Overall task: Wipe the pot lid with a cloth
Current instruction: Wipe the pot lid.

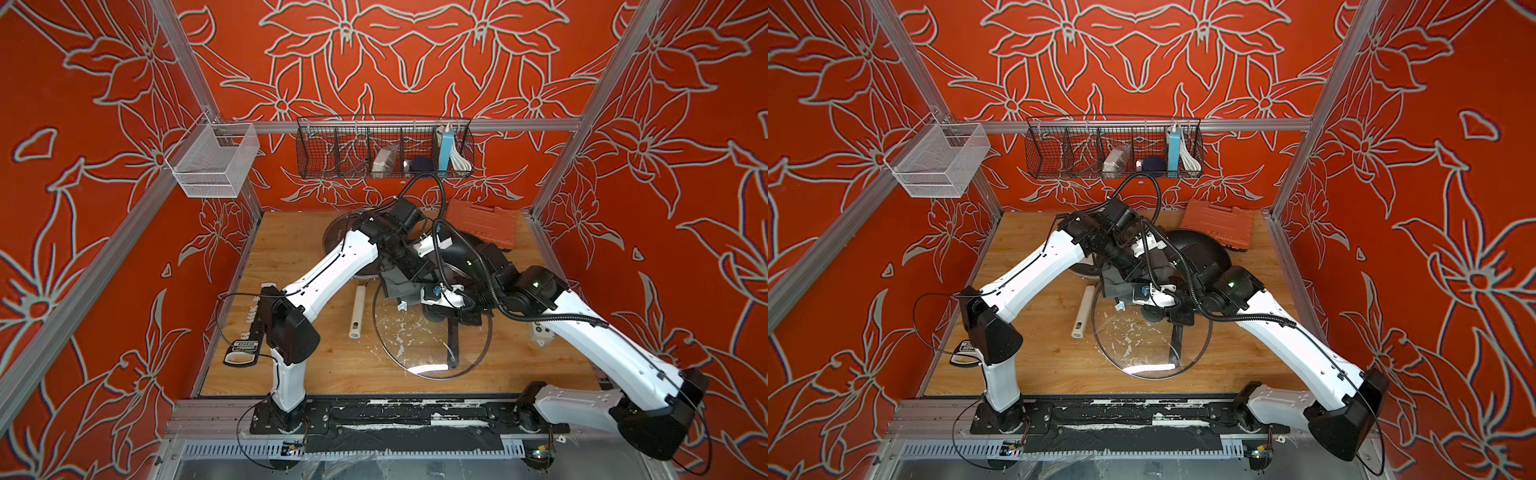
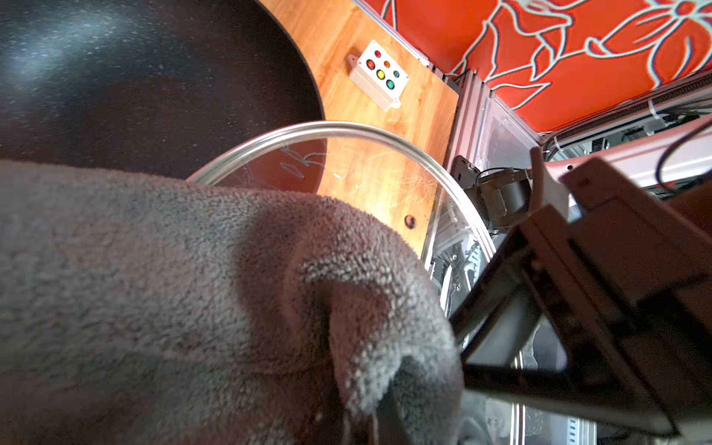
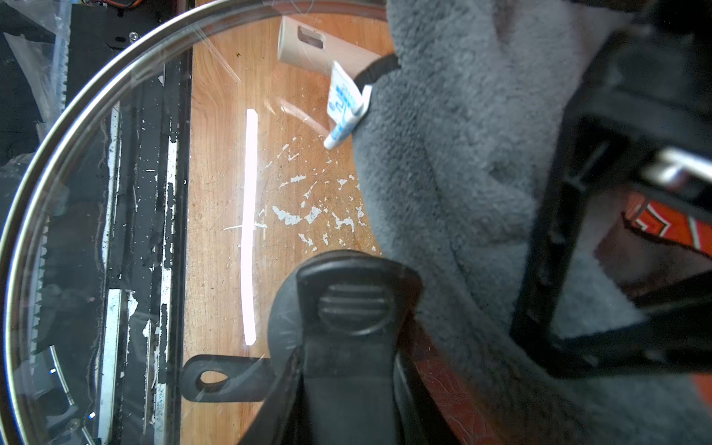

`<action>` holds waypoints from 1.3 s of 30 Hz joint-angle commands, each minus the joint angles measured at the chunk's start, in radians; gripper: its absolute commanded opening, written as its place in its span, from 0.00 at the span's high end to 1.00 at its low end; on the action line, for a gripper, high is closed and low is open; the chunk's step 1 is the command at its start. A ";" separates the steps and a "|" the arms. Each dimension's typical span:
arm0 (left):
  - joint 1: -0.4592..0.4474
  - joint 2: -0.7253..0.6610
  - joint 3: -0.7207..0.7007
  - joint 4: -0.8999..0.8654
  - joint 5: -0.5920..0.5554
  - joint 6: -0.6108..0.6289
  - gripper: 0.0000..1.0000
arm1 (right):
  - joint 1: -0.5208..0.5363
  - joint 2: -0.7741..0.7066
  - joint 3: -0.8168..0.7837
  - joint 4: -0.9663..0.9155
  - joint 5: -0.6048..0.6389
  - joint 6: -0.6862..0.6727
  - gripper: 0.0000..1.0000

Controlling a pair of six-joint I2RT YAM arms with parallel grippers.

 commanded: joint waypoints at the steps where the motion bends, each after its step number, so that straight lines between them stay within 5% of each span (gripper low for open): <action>1: -0.025 0.044 0.048 0.017 0.060 0.013 1.00 | 0.015 -0.021 0.036 0.136 -0.039 -0.037 1.00; 17: -0.126 0.262 0.253 -0.026 0.189 0.035 1.00 | 0.043 -0.044 0.038 0.164 -0.070 -0.028 1.00; 39: -0.001 0.040 0.055 -0.033 0.054 0.061 1.00 | 0.031 -0.112 0.015 0.128 0.018 -0.021 1.00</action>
